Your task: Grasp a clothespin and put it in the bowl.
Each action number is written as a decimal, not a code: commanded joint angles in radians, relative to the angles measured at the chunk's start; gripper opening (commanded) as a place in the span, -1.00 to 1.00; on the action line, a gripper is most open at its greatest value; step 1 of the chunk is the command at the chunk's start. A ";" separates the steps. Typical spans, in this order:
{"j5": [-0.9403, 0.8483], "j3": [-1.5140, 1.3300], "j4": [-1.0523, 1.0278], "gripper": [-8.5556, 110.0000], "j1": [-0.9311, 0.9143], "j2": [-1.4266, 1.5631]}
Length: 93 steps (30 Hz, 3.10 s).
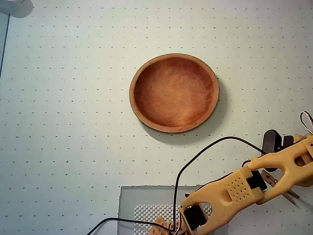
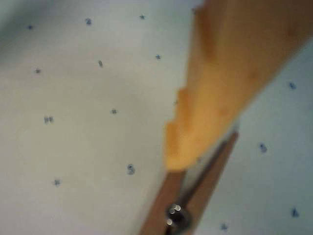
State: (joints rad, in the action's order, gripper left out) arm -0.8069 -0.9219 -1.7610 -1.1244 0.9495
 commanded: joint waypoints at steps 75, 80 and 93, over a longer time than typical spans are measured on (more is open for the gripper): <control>0.296 -0.003 -0.028 -0.92 -0.149 -0.195; 0.296 -0.003 -0.028 -0.91 -0.149 -0.189; 0.268 0.000 -0.028 -0.90 -0.031 0.029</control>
State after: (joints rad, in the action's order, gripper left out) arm -0.5170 -0.9281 -1.7610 -1.1996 0.7946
